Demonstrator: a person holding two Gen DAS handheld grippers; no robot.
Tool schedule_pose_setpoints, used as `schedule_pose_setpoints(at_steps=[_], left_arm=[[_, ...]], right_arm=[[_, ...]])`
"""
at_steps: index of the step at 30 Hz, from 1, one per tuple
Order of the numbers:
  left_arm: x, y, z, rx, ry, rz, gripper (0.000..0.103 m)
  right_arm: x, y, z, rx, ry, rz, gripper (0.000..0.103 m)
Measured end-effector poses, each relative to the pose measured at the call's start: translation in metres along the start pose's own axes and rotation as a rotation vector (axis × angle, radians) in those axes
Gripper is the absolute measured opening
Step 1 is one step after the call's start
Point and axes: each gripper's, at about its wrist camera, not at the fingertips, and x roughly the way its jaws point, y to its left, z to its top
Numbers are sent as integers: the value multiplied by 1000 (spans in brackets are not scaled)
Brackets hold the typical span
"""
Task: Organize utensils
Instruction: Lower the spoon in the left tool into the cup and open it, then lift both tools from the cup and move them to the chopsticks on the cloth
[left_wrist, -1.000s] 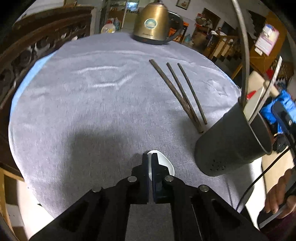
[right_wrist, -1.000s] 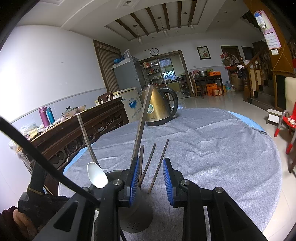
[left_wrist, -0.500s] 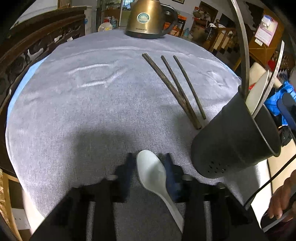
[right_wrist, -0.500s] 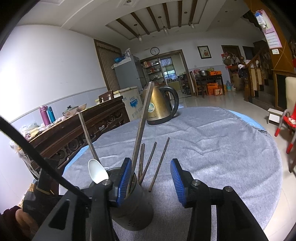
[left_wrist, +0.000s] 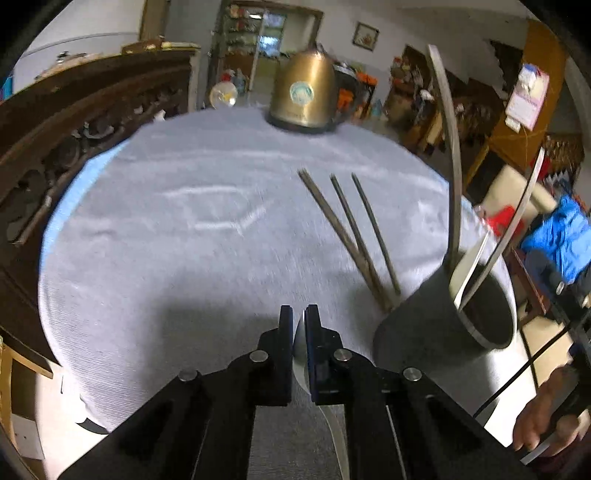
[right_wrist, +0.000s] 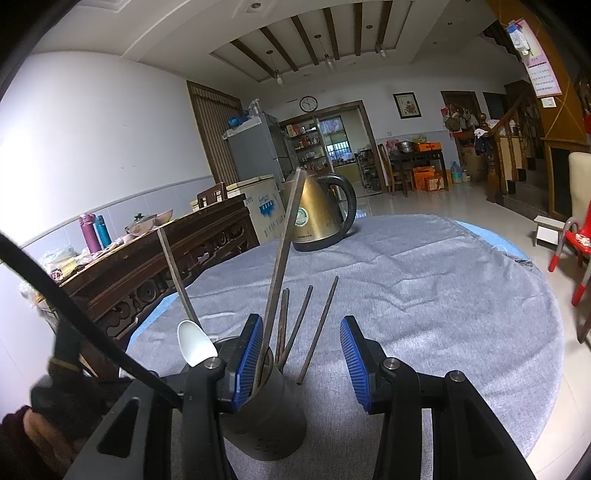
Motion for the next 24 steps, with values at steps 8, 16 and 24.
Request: schedule_pose_setpoints(at_steps=[8,16,24], left_arm=[[-57,-20,28,-38,-212,-80,7],[-103,-51,40,3,-450,-98,7],[-106,-79,55,93,-547,-106,7]], right_arm=[[-2,1,2,-3,-5,10,47],[-20,9,14,2,-17,156,47],[-23,4,20,44,5,258,47]])
